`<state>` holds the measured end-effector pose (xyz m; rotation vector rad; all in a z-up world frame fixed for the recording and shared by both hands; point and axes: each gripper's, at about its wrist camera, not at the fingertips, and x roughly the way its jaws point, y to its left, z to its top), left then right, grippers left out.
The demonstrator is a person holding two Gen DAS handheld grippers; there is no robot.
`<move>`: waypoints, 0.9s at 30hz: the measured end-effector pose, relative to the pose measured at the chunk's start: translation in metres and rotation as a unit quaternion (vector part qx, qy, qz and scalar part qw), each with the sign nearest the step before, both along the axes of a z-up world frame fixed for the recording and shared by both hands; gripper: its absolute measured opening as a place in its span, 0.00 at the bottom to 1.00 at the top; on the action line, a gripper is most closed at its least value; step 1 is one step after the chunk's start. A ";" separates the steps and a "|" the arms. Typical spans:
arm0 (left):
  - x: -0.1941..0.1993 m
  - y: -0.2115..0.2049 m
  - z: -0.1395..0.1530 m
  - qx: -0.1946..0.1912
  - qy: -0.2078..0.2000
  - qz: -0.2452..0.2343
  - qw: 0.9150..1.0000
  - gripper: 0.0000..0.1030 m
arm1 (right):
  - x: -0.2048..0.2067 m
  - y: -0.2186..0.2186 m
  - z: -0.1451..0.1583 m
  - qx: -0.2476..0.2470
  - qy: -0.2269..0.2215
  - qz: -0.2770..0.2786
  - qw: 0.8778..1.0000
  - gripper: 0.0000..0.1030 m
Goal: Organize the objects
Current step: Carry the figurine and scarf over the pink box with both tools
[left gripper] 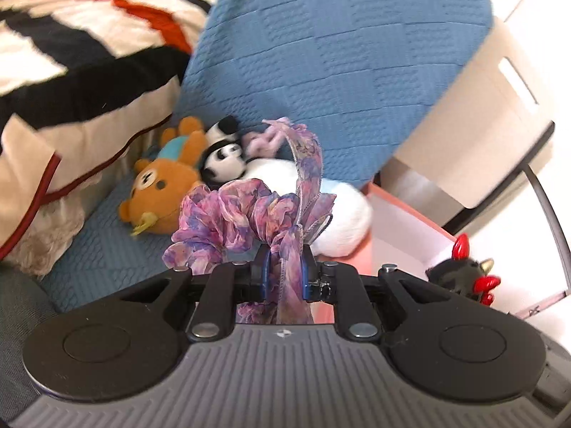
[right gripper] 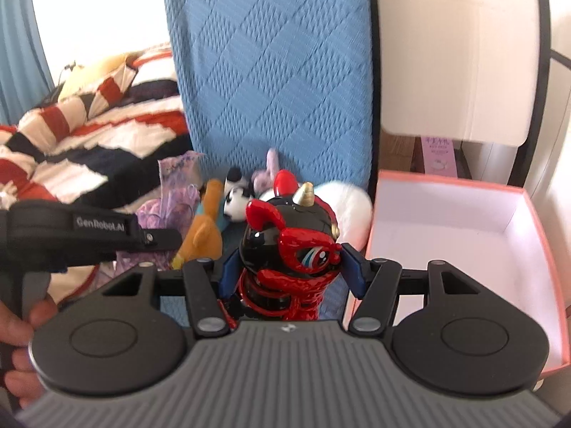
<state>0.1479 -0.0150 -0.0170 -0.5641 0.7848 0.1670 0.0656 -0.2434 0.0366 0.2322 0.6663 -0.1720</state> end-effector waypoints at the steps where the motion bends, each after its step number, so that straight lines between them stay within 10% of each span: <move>1: 0.001 -0.005 0.004 0.001 -0.002 -0.003 1.000 0.19 | -0.001 -0.003 0.004 -0.001 -0.004 -0.001 1.000 0.60; 14: 0.052 -0.084 0.031 -0.016 -0.039 -0.062 0.997 0.19 | -0.028 -0.072 0.024 -0.005 -0.021 -0.057 0.998 0.60; 27: 0.118 -0.173 -0.022 -0.030 0.016 -0.130 0.991 0.19 | -0.053 -0.155 -0.036 0.005 0.035 -0.114 0.993 0.60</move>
